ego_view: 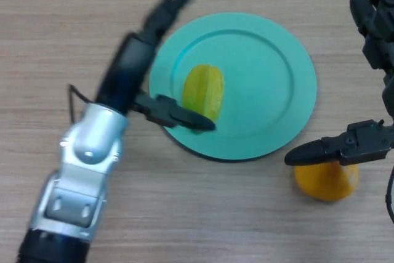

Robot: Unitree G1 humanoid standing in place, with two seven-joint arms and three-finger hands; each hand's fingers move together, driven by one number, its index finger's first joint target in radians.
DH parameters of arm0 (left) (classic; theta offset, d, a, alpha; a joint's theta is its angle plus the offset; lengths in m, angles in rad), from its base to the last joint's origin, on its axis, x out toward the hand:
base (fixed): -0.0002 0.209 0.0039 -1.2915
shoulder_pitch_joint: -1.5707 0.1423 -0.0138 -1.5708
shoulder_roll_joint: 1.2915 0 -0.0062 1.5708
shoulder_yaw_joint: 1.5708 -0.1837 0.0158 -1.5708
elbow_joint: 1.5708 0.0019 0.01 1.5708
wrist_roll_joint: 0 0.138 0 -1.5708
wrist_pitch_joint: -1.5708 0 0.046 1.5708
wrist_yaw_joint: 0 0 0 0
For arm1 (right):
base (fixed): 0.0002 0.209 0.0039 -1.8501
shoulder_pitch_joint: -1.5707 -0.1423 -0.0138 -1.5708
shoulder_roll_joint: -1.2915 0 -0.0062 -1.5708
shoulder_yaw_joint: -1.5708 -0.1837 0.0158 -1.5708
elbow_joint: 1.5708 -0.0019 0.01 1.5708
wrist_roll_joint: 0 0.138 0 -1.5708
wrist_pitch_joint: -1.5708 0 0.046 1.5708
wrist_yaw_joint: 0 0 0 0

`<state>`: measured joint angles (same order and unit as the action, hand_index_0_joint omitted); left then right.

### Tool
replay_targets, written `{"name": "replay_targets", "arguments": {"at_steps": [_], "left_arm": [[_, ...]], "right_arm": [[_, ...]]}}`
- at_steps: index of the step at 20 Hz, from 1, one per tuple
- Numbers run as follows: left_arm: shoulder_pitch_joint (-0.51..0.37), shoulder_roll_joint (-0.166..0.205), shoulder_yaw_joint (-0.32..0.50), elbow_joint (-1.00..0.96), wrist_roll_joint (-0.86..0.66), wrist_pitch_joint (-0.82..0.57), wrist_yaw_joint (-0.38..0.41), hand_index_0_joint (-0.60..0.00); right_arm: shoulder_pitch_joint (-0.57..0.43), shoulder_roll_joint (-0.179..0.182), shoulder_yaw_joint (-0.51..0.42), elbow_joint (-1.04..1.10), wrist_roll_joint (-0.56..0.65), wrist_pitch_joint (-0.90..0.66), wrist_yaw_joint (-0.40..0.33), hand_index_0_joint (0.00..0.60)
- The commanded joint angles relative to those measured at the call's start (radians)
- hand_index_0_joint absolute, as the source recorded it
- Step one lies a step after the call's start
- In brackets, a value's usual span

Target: Pick up the yellow starfruit and place it on the plate

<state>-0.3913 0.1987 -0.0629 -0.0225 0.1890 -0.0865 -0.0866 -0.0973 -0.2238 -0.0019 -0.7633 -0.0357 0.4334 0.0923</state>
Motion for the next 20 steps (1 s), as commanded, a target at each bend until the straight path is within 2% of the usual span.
{"name": "replay_targets", "arguments": {"at_steps": [1, 5, 8, 10, 13, 16, 20], "left_arm": [[-0.015, 0.046, 0.093, -0.122, -0.018, -0.166, 0.010, 0.000], [0.112, 0.097, 0.171, -0.332, -0.172, -0.077, -0.025, 0.000], [0.219, 0.108, 0.233, -0.442, -0.323, 0.014, -0.055, 0.000], [0.278, 0.106, 0.263, -0.498, -0.368, 0.067, -0.065, 0.000], [0.307, 0.103, 0.296, -0.533, -0.415, 0.121, -0.036, 0.000], [0.319, 0.108, 0.314, -0.560, -0.470, 0.223, -0.042, 0.000], [0.313, 0.121, 0.341, -0.566, -0.472, 0.224, -0.055, 0.000]], "right_arm": [[-0.024, -0.009, -0.019, -0.053, 0.010, -0.090, -0.011, 0.000], [-0.027, -0.009, -0.030, -0.024, 0.028, -0.118, -0.008, 0.000], [-0.024, -0.013, -0.039, -0.011, 0.054, -0.122, -0.003, 0.000], [-0.015, -0.013, -0.041, -0.006, 0.066, -0.130, 0.000, 0.000], [-0.007, -0.013, -0.041, 0.001, 0.079, -0.142, -0.001, 0.000], [-0.030, -0.013, -0.028, 0.032, 0.069, -0.155, 0.010, 0.000], [-0.021, -0.013, -0.031, 0.028, 0.072, -0.160, 0.017, 0.000]]}}
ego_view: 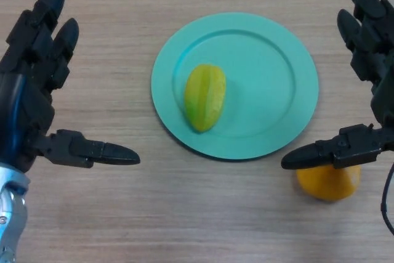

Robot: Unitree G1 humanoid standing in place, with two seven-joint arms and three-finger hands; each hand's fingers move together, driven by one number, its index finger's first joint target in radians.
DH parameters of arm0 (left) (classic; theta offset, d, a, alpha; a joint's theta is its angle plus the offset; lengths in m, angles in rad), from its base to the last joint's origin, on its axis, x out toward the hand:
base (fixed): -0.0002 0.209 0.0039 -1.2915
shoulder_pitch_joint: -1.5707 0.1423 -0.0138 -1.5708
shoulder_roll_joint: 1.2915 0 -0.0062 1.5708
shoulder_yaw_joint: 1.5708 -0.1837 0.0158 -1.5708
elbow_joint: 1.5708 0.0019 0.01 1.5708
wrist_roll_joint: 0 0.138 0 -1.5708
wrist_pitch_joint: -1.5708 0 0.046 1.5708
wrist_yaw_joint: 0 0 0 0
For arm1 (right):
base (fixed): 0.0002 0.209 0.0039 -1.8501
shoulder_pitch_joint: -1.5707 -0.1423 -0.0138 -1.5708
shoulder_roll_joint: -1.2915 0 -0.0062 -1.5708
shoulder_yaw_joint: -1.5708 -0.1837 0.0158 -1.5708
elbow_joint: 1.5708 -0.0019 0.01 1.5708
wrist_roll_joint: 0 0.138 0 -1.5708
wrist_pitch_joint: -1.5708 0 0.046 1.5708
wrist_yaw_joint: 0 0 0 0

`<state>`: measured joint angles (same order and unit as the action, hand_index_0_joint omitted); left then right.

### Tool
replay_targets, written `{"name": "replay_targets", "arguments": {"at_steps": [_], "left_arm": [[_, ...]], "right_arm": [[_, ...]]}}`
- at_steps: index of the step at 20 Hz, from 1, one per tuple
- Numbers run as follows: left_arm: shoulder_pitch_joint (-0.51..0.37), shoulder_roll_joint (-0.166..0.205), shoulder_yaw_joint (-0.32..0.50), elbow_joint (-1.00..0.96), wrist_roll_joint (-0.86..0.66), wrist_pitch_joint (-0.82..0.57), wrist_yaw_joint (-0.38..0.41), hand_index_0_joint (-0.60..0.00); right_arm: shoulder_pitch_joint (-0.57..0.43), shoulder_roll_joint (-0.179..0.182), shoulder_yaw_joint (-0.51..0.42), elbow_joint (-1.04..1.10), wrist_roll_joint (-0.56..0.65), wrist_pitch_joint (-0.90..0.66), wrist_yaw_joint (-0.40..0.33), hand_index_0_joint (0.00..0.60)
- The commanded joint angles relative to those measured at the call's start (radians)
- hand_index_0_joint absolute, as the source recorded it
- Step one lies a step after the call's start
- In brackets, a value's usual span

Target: Pick up the yellow starfruit and place it on the plate

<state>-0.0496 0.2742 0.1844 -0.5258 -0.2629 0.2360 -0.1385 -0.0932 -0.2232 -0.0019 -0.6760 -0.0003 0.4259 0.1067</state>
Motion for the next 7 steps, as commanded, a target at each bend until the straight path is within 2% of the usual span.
{"name": "replay_targets", "arguments": {"at_steps": [1, 7], "left_arm": [[-0.029, 0.047, 0.096, -0.064, -0.021, -0.097, -0.005, 0.000], [-0.033, 0.057, 0.115, -0.089, -0.010, -0.097, -0.016, 0.000]], "right_arm": [[-0.021, -0.012, -0.030, -0.058, 0.037, -0.153, 0.001, 0.000], [-0.024, -0.009, -0.015, -0.068, 0.011, -0.149, 0.003, 0.000]]}}
